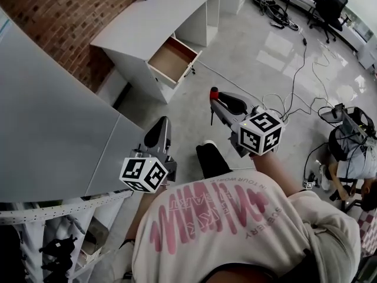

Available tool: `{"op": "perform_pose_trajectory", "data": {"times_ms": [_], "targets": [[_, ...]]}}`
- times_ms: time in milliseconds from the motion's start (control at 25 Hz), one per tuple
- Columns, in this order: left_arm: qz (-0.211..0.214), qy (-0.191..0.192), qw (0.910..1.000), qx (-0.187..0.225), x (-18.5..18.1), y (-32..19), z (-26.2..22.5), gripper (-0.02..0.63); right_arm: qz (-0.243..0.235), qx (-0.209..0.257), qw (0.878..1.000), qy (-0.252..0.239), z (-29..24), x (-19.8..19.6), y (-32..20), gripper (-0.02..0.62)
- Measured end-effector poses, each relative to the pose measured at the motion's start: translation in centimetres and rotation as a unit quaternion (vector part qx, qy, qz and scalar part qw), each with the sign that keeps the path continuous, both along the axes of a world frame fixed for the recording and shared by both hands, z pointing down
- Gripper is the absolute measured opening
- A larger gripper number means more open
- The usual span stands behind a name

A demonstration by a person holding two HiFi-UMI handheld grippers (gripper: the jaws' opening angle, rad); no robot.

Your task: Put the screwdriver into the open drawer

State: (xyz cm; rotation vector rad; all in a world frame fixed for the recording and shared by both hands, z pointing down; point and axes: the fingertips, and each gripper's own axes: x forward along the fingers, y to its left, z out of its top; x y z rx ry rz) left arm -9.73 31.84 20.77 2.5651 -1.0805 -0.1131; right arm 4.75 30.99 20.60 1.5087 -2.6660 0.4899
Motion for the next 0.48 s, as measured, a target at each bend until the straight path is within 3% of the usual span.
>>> {"op": "perform_pose_trajectory", "data": {"times_ms": [240,480], "targets": [[-0.026,-0.004,0.9996,-0.007,0.2,-7.1,0.6,0.005,-0.024,-0.012,1.000,-0.013,1.7,0.2,-7.9,0.106],[-0.049,0.009,0.9988,0.005,1.9,-14.9,-1.4,0.005,-0.060,0.002,0.998,-0.021,-0.1,1.0,-16.1,0.104]]}}
